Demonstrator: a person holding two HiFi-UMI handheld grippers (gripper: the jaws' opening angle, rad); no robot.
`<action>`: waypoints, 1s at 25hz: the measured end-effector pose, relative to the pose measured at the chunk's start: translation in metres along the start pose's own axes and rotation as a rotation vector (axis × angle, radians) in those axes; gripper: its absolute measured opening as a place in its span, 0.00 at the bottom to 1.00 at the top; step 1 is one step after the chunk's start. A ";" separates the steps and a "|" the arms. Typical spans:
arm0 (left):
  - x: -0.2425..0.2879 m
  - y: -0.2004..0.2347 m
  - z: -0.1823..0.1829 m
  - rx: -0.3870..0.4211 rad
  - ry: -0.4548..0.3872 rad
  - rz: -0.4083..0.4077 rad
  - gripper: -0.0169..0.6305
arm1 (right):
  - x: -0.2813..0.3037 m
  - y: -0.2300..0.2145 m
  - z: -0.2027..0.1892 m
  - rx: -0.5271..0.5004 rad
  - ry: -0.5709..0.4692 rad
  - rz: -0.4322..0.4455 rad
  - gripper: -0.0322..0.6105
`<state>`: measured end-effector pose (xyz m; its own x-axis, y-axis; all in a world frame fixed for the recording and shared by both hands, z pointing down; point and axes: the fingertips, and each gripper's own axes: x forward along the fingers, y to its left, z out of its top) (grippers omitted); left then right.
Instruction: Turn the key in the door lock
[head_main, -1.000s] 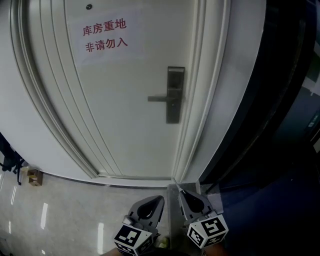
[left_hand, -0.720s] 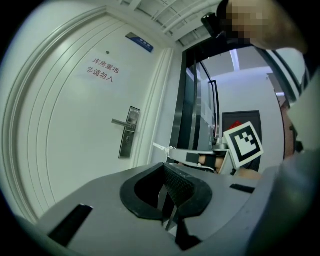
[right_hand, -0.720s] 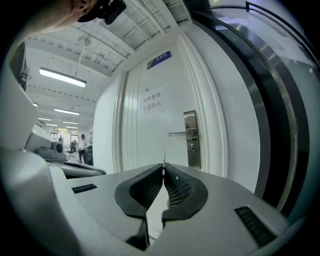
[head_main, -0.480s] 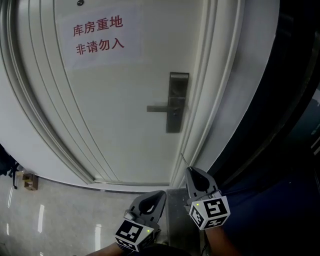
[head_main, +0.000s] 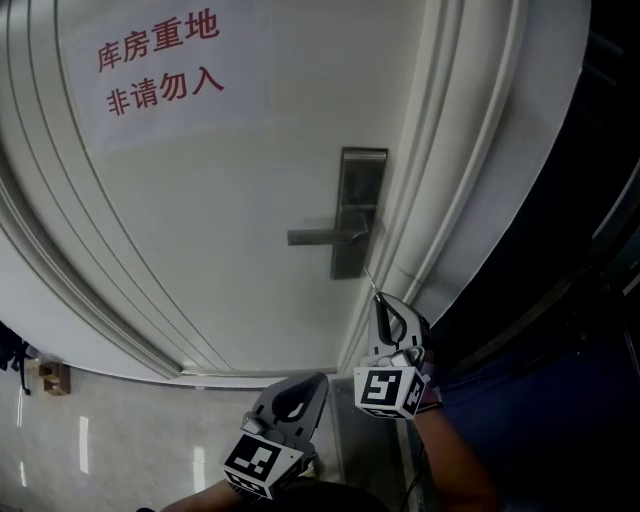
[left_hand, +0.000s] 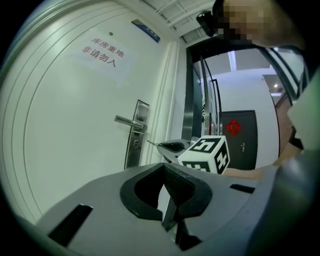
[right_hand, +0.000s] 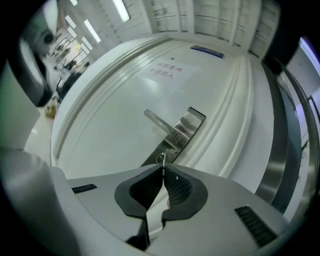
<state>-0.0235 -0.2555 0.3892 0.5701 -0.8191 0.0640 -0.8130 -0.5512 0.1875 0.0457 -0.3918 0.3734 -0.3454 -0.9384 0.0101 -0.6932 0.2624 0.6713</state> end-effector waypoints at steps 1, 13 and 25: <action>0.002 0.006 -0.001 0.000 0.005 0.000 0.03 | 0.009 0.002 -0.001 -0.096 0.000 -0.021 0.08; 0.017 0.041 0.007 -0.007 0.001 -0.011 0.03 | 0.054 0.016 -0.015 -0.583 0.059 -0.109 0.08; 0.020 0.048 0.008 -0.021 -0.006 -0.037 0.03 | 0.071 0.017 -0.017 -0.649 0.120 -0.114 0.08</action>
<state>-0.0521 -0.2995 0.3917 0.5986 -0.7994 0.0507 -0.7889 -0.5774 0.2105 0.0205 -0.4581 0.3979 -0.1940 -0.9805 -0.0299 -0.1871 0.0071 0.9823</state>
